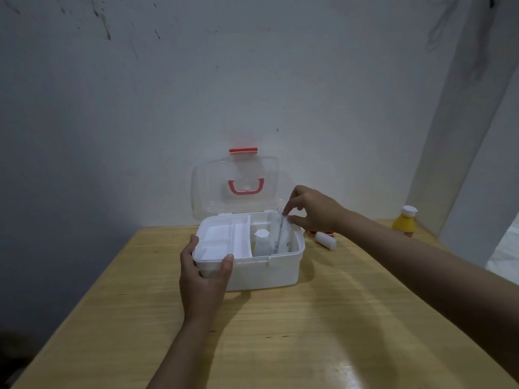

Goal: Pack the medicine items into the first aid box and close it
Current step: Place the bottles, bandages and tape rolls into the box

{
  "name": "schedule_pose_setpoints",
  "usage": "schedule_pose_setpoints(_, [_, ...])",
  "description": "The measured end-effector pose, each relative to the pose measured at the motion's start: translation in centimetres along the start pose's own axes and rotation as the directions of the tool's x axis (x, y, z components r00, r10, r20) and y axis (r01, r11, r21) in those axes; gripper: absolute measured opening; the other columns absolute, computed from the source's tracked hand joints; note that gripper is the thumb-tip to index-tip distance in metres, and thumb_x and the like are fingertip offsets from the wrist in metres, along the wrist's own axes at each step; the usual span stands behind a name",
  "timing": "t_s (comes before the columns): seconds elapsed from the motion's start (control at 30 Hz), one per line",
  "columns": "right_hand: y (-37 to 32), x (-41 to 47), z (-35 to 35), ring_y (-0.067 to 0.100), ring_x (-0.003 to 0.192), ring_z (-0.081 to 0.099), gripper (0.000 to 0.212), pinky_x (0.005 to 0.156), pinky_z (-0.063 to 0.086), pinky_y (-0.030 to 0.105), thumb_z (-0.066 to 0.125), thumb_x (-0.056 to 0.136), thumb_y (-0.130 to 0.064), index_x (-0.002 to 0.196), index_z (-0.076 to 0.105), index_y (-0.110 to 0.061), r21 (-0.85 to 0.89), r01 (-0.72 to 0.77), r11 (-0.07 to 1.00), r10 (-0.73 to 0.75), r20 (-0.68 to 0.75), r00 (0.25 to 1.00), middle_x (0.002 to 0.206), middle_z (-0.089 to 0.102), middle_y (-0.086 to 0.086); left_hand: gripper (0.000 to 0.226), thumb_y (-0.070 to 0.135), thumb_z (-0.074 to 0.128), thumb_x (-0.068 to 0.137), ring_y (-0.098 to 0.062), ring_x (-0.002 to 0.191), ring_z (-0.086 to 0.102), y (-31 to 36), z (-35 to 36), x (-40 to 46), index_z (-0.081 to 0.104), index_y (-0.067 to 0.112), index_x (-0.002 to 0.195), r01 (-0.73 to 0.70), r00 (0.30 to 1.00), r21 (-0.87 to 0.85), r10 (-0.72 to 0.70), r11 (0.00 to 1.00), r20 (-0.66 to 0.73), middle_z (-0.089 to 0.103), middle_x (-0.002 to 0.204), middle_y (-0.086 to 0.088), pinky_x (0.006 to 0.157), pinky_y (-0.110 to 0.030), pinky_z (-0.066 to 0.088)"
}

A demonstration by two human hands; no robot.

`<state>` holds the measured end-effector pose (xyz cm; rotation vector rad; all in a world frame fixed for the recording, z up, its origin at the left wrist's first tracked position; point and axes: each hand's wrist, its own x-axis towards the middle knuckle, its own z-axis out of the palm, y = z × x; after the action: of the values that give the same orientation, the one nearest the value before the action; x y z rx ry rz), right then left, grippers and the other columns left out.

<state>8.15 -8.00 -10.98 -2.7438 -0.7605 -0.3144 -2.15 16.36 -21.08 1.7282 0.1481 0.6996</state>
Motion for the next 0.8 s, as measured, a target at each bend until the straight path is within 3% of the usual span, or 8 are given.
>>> schedule_pose_setpoints(0.3, [0.1,-0.7,0.1,0.016,0.086,0.063,0.026,0.076,0.055,0.035,0.067,0.083,-0.023,0.109,0.068,-0.021,0.090,-0.022,0.996,0.027,-0.055,0.998,0.107,0.060,0.005,0.072,0.025,0.076,0.075,-0.022,0.129,0.047,0.1,0.0,0.0,0.038,0.026,0.136,0.012,1.000,0.001,-0.012,1.000,0.013,0.044,0.146,0.000,0.095,-0.045,0.052])
schedule_pose_setpoints(0.53, [2.1,-2.4,-1.1,0.015,0.078,0.063,0.018,0.065,0.044,0.014,0.067,0.084,-0.017,0.100,0.071,-0.013,0.185,-0.117,0.976,0.157,-0.217,0.964,0.098,0.066,0.006,0.072,0.025,0.076,0.075,-0.023,0.130,0.045,0.0,-0.1,0.0,0.038,0.026,0.136,0.004,1.000,-0.006,-0.004,1.000,0.016,0.043,0.146,0.000,0.094,-0.045,0.052])
schedule_pose_setpoints(0.7, [4.6,-5.0,1.1,0.014,0.076,0.063,0.016,0.070,0.051,0.027,0.067,0.081,-0.015,0.096,0.071,-0.012,0.235,-0.310,0.921,0.355,-0.186,0.916,0.095,0.070,0.005,0.072,0.027,0.076,0.074,-0.023,0.131,0.045,-0.1,0.0,0.0,0.038,0.027,0.135,0.010,1.000,-0.005,-0.009,1.000,0.018,0.043,0.147,0.000,0.096,-0.046,0.051])
schedule_pose_setpoints(0.8, [5.4,-6.2,3.0,0.013,0.074,0.062,0.012,0.069,0.052,0.031,0.071,0.078,-0.025,0.086,0.071,-0.016,0.231,-0.395,0.889,0.428,-0.115,0.896,0.088,0.071,0.003,0.072,0.026,0.076,0.075,-0.022,0.131,0.044,-0.1,0.0,-0.1,0.038,0.026,0.136,0.008,1.000,-0.005,-0.008,1.000,0.015,0.042,0.147,0.000,0.098,-0.046,0.050])
